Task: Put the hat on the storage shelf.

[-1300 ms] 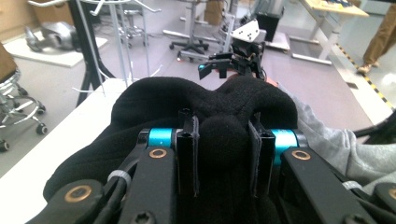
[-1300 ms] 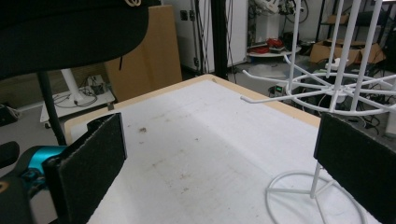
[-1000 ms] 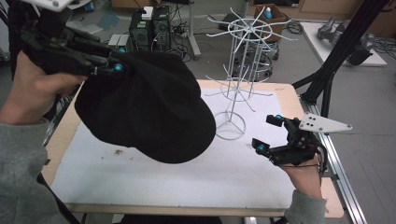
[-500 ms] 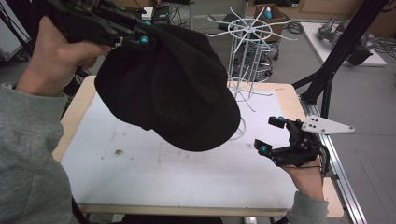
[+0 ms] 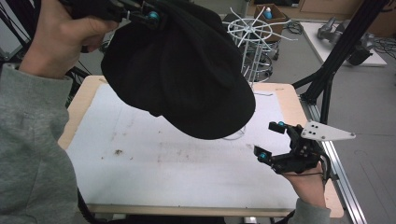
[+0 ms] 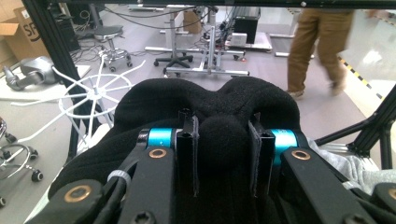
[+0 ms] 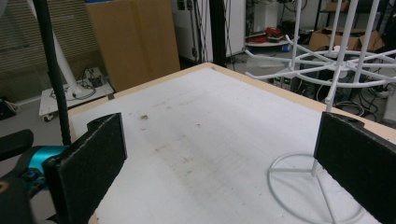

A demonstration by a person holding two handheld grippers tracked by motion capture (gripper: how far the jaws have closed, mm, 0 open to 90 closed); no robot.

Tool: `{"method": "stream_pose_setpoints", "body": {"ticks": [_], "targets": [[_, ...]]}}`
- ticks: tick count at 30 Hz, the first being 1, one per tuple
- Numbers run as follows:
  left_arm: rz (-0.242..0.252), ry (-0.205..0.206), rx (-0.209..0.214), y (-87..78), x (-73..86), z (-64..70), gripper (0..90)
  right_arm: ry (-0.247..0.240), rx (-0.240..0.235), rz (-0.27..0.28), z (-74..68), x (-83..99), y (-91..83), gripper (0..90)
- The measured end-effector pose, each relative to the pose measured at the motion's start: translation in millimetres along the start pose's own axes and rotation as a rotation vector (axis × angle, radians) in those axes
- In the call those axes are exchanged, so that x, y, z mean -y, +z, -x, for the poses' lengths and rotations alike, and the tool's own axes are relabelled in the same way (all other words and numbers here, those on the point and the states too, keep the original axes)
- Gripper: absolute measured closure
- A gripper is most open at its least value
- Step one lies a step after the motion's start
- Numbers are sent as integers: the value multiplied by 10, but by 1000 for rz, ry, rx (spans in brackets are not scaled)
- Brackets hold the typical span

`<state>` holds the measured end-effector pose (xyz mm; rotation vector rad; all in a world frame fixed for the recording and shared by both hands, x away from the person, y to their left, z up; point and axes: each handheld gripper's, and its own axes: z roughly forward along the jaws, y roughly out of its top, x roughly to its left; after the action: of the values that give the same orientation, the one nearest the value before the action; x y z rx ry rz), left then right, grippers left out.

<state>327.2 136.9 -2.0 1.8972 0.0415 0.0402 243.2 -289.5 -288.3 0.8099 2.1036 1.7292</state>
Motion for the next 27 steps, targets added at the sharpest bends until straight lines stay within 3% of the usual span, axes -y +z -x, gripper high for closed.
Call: {"method": "stream_pose_setpoints", "body": {"ticks": [19, 27], "targets": [[18, 26, 47, 324, -339, -212, 704, -7, 8, -27, -105, 61, -63, 14], [5, 31, 65, 547, -350, -335, 704, -4, 26, -35, -143, 99, -153, 14]]}}
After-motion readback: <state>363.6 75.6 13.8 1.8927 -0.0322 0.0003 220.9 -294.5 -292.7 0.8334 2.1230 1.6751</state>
